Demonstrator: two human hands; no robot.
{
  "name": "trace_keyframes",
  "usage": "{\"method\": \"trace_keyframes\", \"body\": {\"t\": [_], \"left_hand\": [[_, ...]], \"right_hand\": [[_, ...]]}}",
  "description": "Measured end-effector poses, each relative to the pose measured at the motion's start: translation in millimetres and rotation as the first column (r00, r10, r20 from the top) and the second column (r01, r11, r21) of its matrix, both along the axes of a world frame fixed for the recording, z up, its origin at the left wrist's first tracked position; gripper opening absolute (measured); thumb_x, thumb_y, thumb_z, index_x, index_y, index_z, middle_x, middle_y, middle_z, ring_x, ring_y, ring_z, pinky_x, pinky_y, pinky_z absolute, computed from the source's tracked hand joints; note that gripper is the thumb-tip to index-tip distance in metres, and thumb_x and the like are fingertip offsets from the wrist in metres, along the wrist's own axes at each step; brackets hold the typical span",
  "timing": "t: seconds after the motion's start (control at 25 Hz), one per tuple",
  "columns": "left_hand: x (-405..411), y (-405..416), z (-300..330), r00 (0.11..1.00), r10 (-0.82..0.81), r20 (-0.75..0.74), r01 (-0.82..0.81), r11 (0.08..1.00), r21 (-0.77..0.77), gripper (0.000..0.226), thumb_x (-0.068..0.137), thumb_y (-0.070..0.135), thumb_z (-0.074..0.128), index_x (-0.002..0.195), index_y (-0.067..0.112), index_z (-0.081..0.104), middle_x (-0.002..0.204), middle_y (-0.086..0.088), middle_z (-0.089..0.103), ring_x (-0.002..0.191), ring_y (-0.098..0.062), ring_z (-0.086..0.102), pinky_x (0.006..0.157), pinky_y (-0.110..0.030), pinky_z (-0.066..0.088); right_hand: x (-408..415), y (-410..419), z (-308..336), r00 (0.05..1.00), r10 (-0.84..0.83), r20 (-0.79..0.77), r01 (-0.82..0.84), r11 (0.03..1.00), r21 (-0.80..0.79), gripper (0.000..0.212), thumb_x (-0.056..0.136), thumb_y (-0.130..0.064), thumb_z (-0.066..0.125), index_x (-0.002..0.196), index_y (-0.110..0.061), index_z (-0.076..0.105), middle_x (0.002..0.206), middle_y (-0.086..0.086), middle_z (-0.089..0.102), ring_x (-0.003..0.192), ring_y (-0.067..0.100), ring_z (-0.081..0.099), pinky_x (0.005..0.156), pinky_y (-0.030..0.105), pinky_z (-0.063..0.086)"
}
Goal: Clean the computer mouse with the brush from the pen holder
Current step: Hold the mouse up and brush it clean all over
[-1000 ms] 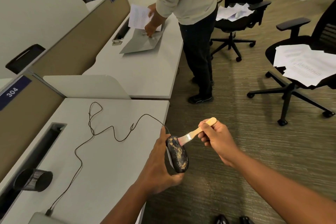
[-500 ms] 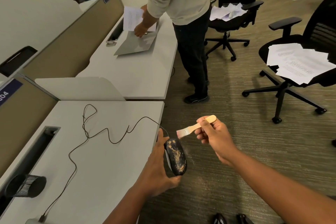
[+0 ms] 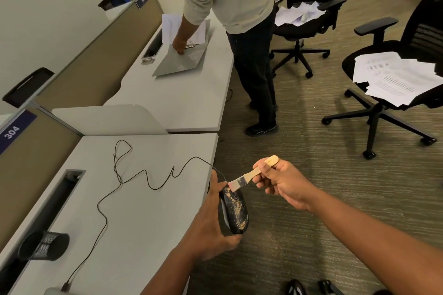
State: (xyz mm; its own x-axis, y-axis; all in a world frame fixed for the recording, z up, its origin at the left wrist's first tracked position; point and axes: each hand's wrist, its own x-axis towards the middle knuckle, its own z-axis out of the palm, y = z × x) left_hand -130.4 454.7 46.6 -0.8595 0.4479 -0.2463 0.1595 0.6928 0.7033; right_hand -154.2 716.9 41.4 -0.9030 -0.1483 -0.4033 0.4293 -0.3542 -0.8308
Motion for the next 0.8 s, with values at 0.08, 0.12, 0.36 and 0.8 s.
{"method": "trace_keyframes", "body": {"t": [0.08, 0.12, 0.36, 0.8], "left_hand": [[1.0, -1.9, -0.5, 1.000, -0.004, -0.003, 0.004, 1.000, -0.019, 0.156, 0.059, 0.052, 0.098, 0.159, 0.058, -0.021, 0.159, 0.052, 0.002, 0.143, 0.026, 0.020, 0.119, -0.042, 0.045], [2.0, -2.4, -0.5, 1.000, -0.011, -0.006, 0.011, 1.000, -0.026, 0.155, 0.059, 0.052, 0.098, 0.159, 0.058, -0.020, 0.159, 0.053, 0.002, 0.141, 0.029, 0.019, 0.119, -0.041, 0.045], [6.9, -0.1, 2.2, 1.000, -0.008, -0.029, 0.008, 1.000, -0.015, 0.155, 0.060, 0.050, 0.098, 0.156, 0.063, -0.023, 0.165, 0.040, 0.015, 0.156, -0.003, 0.029, 0.118, -0.041, 0.046], [7.6, -1.8, 3.3, 0.999, 0.037, -0.004, -0.037, 0.999, 0.028, 0.156, 0.061, 0.050, 0.098, 0.155, 0.063, -0.025, 0.162, 0.046, 0.013, 0.146, 0.018, 0.027, 0.114, -0.032, 0.046]], "right_hand": [[-0.9, 0.3, -1.7, 1.000, 0.013, -0.004, -0.013, 1.000, 0.001, 0.021, 0.100, -0.031, 0.061, 0.110, -0.014, 0.071, 0.085, 0.007, 0.078, 0.072, 0.013, 0.069, 0.059, 0.023, 0.051], [-1.5, 0.3, -2.6, 1.000, 0.017, -0.003, -0.017, 1.000, 0.006, 0.021, 0.101, -0.030, 0.061, 0.110, -0.014, 0.071, 0.086, 0.007, 0.078, 0.071, 0.013, 0.070, 0.058, 0.023, 0.051], [-3.1, 2.8, -7.2, 0.997, 0.037, -0.061, -0.026, 0.985, 0.171, 0.014, 0.104, -0.020, 0.061, 0.110, -0.013, 0.071, 0.085, 0.006, 0.078, 0.072, 0.012, 0.069, 0.059, 0.024, 0.052], [0.8, -3.4, 0.5, 0.997, 0.020, -0.075, -0.026, 0.996, -0.086, 0.012, 0.089, -0.029, 0.078, 0.095, -0.019, 0.077, 0.086, 0.010, 0.076, 0.072, 0.014, 0.069, 0.063, 0.026, 0.054]]}}
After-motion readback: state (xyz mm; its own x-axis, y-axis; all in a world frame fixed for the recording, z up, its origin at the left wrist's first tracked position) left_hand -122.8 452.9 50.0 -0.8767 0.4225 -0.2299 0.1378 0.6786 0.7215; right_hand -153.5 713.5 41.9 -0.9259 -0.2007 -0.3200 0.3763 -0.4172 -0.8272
